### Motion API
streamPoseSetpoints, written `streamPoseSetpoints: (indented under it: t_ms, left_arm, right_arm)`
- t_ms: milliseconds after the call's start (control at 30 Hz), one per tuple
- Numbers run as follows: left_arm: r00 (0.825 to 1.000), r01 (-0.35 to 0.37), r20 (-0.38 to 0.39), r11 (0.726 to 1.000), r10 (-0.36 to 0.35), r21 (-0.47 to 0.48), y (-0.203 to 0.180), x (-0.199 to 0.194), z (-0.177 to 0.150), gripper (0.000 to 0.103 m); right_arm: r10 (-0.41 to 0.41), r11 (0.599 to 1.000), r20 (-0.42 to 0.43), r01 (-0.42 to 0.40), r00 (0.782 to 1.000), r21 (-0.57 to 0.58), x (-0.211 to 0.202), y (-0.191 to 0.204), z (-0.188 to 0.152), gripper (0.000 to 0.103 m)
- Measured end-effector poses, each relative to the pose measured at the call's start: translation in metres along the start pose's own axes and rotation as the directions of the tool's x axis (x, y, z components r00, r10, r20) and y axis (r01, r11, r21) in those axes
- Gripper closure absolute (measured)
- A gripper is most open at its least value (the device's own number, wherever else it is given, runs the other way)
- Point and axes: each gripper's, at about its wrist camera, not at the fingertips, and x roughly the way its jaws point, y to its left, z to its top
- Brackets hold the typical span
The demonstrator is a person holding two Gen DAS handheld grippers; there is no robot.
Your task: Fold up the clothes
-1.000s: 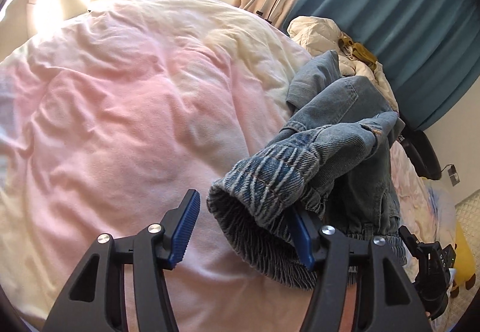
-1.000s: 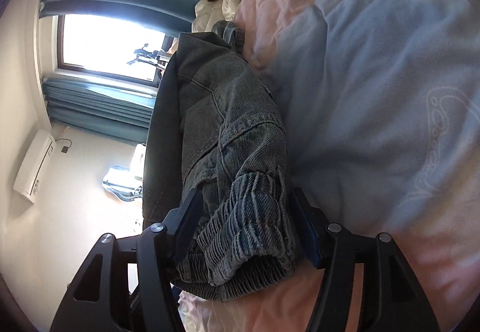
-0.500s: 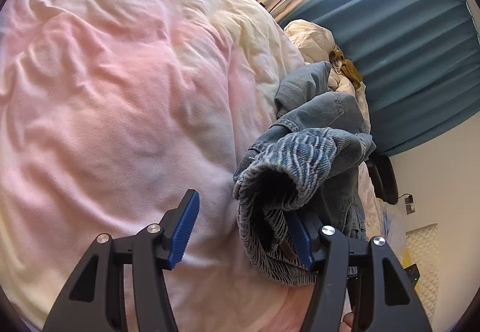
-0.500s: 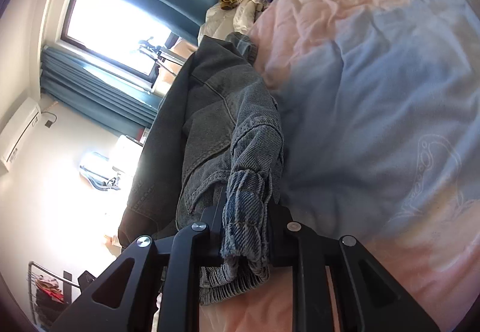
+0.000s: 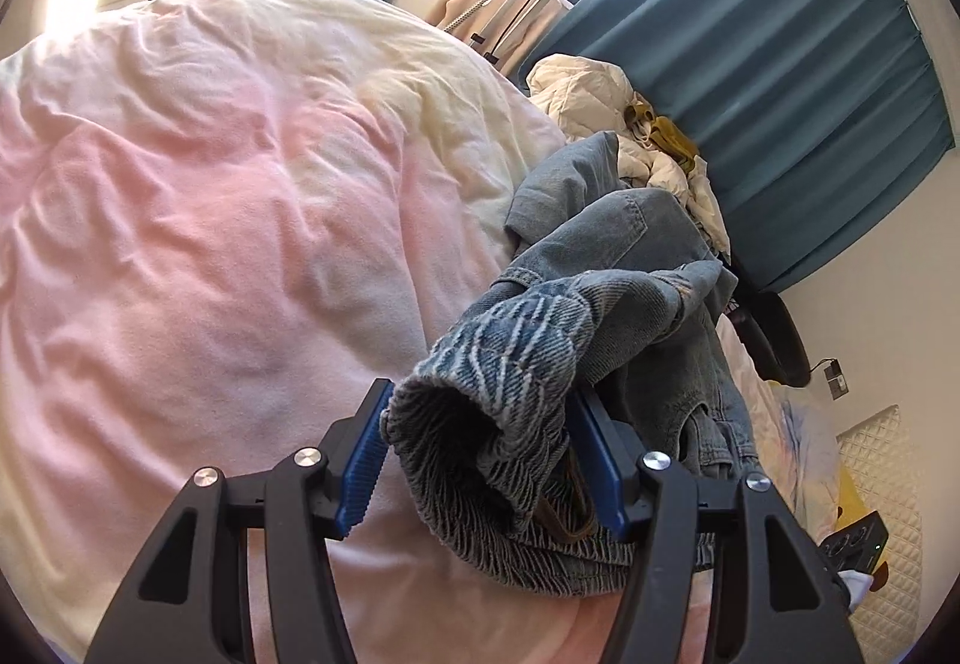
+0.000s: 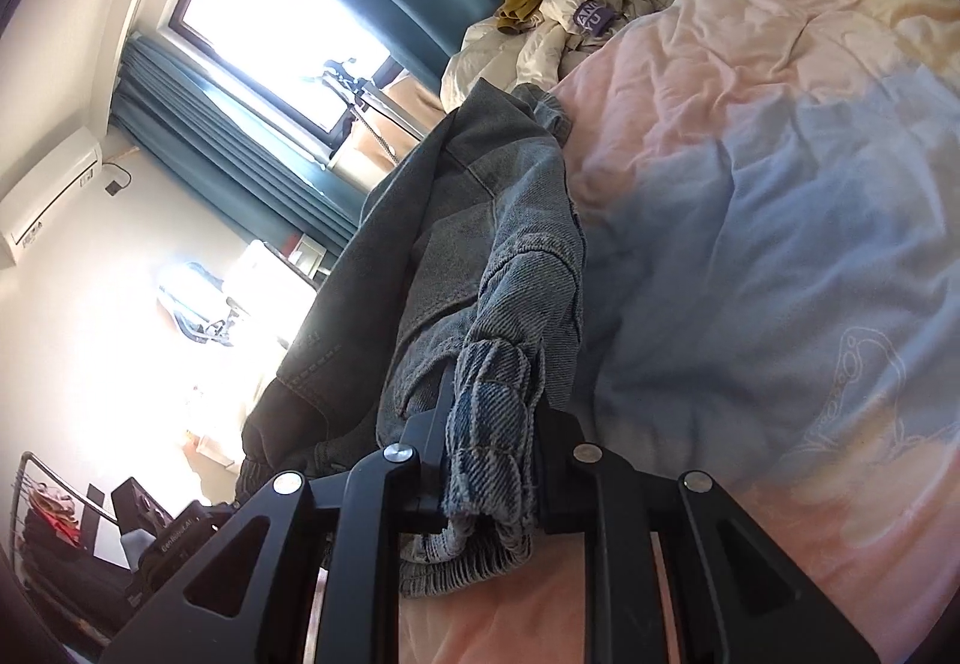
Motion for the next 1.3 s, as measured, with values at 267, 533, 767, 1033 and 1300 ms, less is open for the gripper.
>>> streamPoseSetpoints:
  t_ms: [267, 533, 767, 1033, 1300]
  left_arm:
    - [0.999, -0.006, 0.035, 1.000, 0.005, 0.026, -0.002, 0.006, 0.009, 0.048]
    - [0.998, -0.034, 0.058, 0.997, 0.030, 0.067, -0.007, 0.001, 0.007, 0.081]
    - [0.999, 0.028, 0.018, 0.989, -0.031, 0.142, -0.024, -0.031, -0.033, 0.086]
    - [0.978, 0.207, -0.040, 0.959, -0.203, 0.193, -0.094, -0.047, -0.083, 0.086]
    - [0.925, 0.380, -0.088, 0.907, -0.370, 0.179, -0.213, -0.010, -0.131, 0.086]
  right_arm:
    - [-0.032, 0.998, 0.010, 0.033, 0.999, -0.052, -0.004, 0.010, -0.002, 0.085]
    - [-0.075, 0.994, 0.008, 0.075, 0.997, -0.076, -0.012, 0.019, -0.005, 0.086]
    - [-0.111, 0.987, 0.031, 0.114, 0.993, -0.115, -0.030, 0.043, 0.039, 0.089]
    - [-0.170, 0.932, 0.164, 0.212, 0.972, -0.293, -0.062, 0.086, 0.139, 0.090]
    - [-0.221, 0.896, 0.258, 0.301, 0.940, -0.328, -0.080, 0.076, 0.256, 0.090]
